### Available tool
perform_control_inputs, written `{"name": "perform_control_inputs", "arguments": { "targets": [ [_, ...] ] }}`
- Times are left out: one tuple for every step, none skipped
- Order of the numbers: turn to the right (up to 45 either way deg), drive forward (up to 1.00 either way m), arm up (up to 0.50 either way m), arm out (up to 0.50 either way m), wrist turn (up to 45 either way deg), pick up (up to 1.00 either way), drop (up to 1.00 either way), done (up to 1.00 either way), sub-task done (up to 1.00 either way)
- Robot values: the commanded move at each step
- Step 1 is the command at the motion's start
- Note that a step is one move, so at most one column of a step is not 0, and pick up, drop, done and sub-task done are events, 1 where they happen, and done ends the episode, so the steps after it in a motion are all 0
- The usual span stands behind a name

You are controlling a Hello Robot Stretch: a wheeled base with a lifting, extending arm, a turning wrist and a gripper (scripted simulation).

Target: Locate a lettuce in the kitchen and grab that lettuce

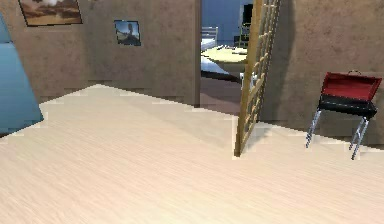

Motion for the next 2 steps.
{"name": "perform_control_inputs", "arguments": {
  "targets": [
    [0.0,0.05,0.0,0.0,0.0,0.0,0.0,0.0,0.0],
    [-24.0,0.0,0.0,0.0,0.0,0.0,0.0,0.0,0.0]
  ]
}}
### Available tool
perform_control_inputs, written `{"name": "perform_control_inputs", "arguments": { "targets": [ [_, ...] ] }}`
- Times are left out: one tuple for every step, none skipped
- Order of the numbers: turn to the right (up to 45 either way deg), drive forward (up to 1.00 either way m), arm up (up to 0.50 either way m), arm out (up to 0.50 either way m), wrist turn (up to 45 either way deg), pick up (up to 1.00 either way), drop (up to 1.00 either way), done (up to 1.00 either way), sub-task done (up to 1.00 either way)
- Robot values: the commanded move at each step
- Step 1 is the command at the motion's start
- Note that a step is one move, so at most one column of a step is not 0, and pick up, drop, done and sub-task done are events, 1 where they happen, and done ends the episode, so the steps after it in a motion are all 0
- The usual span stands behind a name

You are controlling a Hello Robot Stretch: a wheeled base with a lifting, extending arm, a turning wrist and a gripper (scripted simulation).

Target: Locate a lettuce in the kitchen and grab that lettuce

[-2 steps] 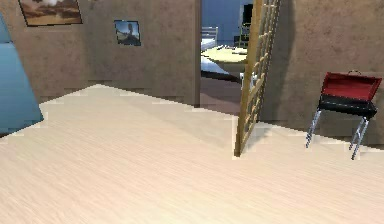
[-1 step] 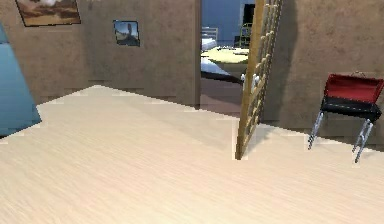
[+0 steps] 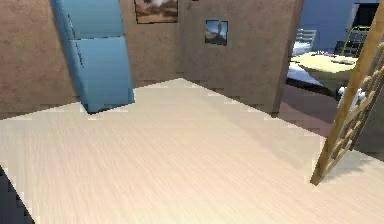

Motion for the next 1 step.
{"name": "perform_control_inputs", "arguments": {
  "targets": [
    [0.0,0.55,0.0,0.0,0.0,0.0,0.0,0.0,0.0]
  ]
}}
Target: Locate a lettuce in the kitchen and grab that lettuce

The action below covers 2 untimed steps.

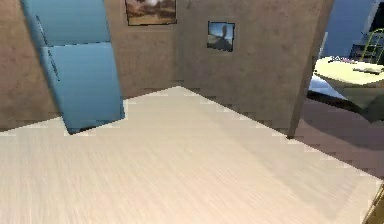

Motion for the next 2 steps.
{"name": "perform_control_inputs", "arguments": {
  "targets": [
    [-39.0,0.0,0.0,0.0,0.0,0.0,0.0,0.0,0.0],
    [0.0,1.0,0.0,0.0,0.0,0.0,0.0,0.0,0.0]
  ]
}}
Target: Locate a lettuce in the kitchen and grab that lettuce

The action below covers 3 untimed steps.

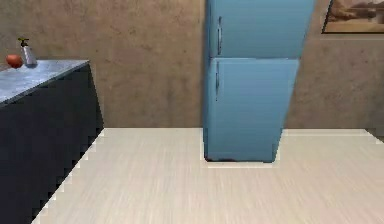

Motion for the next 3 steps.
{"name": "perform_control_inputs", "arguments": {
  "targets": [
    [0.0,0.15,0.0,0.0,0.0,0.0,0.0,0.0,0.0],
    [-45.0,0.0,0.0,0.0,0.0,0.0,0.0,0.0,0.0],
    [-15.0,0.0,0.0,0.0,0.0,0.0,0.0,0.0,0.0]
  ]
}}
